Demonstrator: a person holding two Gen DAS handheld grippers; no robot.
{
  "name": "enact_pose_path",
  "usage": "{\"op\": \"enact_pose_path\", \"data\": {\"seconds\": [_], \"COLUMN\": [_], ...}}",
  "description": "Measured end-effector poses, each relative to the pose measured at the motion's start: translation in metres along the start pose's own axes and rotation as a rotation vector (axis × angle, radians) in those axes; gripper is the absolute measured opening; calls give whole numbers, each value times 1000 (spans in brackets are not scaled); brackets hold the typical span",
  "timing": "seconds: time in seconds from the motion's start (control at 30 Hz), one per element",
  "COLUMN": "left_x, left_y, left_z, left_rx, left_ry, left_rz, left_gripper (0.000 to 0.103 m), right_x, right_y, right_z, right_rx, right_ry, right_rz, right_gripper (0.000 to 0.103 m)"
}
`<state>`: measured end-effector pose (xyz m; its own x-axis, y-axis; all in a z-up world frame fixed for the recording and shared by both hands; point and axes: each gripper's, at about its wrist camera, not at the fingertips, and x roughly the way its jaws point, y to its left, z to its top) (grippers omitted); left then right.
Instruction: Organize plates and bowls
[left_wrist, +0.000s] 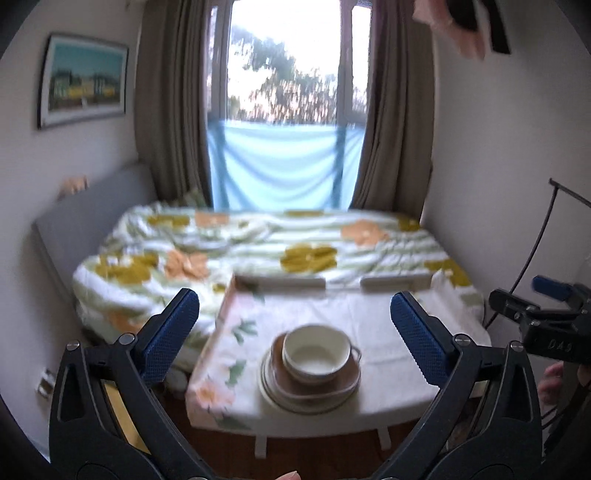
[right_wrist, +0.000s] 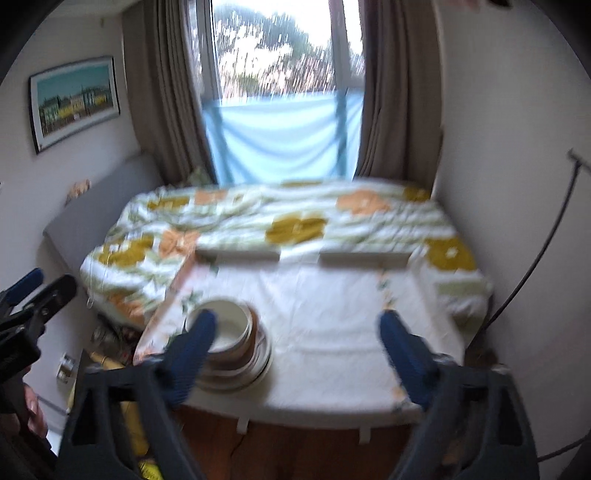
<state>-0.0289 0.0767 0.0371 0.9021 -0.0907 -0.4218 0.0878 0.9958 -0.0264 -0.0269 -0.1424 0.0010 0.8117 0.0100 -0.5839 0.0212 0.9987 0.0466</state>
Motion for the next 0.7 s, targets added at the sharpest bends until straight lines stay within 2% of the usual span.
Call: {"op": "enact_pose_path", "data": {"seconds": [0.1,0.17,0.3,0.7], "left_x": [-9,-10,-13,-18], "left_y": [-7,-11,-16,-22], "left_z": [5,8,10,2], "left_rx": [29,50,72,77], "left_ry": [-27,-28,-45,-44], "left_rz": [3,8,11,-12], "left_gripper": [103,103,103,103], "right_x": [-22,-27,-32,-33], "right_y": [-1,1,3,-1], "right_z": [5,6,1,-8], "right_rx": [15,5,13,32], "right_ry": [-75,-94,-119,-129], "right_rz": [-43,-68,-64,-79], "right_gripper": [102,102,102,102]}}
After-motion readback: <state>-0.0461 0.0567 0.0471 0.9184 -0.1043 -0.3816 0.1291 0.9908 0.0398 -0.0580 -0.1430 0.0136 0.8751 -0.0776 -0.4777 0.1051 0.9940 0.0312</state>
